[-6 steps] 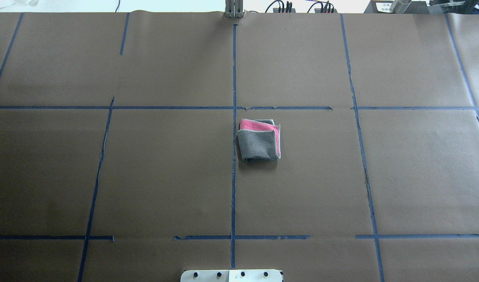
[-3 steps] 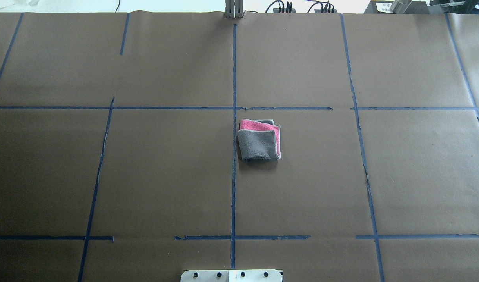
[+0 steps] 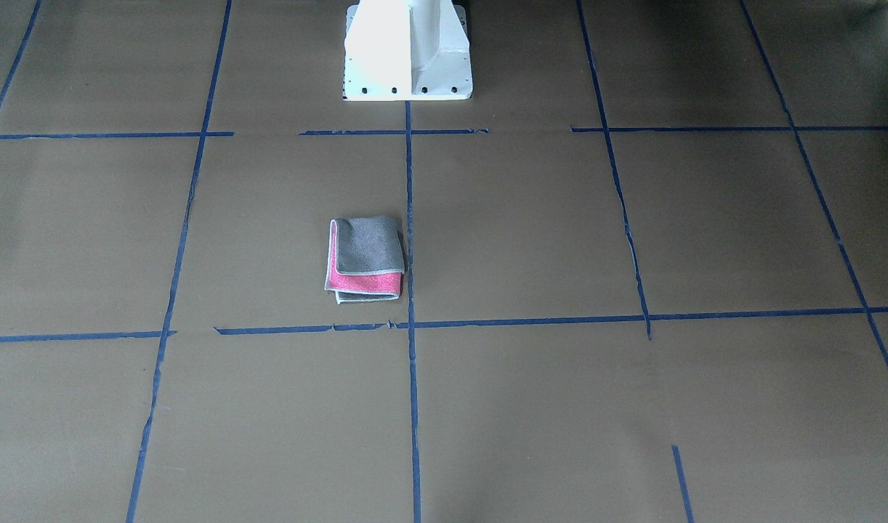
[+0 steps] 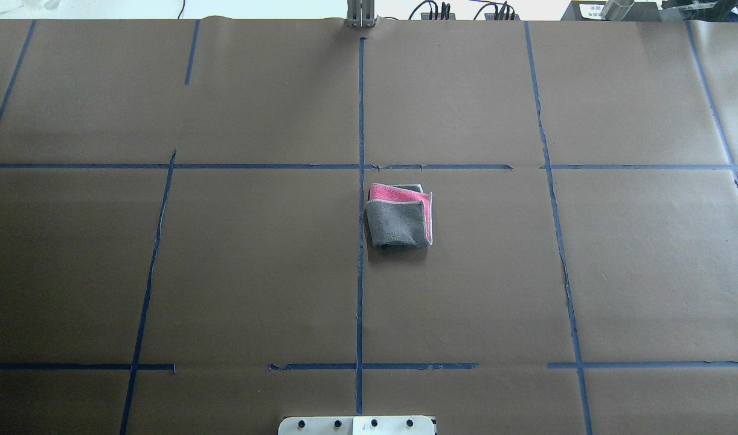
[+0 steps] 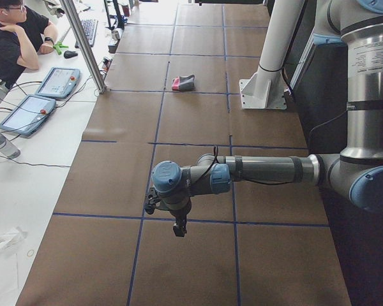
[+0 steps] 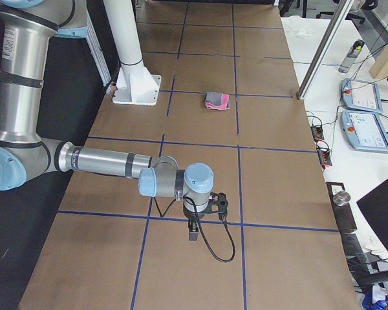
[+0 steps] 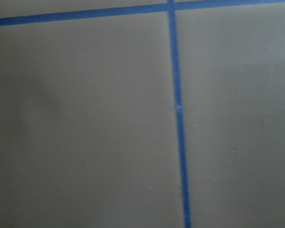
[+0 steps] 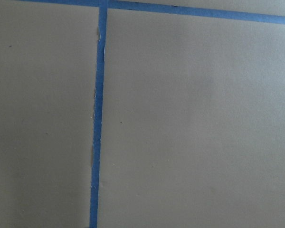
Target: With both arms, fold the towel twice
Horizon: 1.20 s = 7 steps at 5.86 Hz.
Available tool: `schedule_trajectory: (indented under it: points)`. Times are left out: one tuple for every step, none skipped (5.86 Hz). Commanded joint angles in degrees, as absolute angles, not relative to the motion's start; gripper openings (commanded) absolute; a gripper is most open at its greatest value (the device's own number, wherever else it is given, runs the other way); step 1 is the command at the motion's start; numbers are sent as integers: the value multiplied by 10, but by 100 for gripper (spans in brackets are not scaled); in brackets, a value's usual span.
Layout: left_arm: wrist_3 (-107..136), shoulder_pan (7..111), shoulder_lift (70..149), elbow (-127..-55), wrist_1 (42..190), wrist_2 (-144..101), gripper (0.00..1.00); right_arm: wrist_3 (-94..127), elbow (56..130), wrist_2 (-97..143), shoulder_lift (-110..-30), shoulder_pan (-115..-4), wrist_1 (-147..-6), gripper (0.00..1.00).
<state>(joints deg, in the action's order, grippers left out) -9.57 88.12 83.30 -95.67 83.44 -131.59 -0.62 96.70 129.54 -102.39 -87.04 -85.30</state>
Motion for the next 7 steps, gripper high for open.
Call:
schedule_trajectory:
  points:
    - [-95, 880, 834, -964, 836, -1282, 100, -6, 967, 1308, -1023, -870, -852, 100]
    - [-95, 880, 834, -964, 837, -1283, 100, -6, 967, 1308, -1023, -870, -852, 100]
    - [-95, 880, 834, -965, 837, -1283, 100, -6, 967, 1308, -1022, -870, -852, 100]
    - [-95, 880, 834, -965, 836, -1283, 100, -6, 967, 1308, -1022, -870, -852, 100]
    - [-95, 880, 833, -968, 836, -1288, 100, -6, 966, 1308, -1023, -870, -852, 100]
    - [-95, 880, 833, -968, 836, -1291, 100, -6, 966, 1308, -1023, -870, -852, 100]
    - [-95, 880, 832, -968, 836, -1291, 100, -7, 966, 1308, -1023, -870, -852, 100]
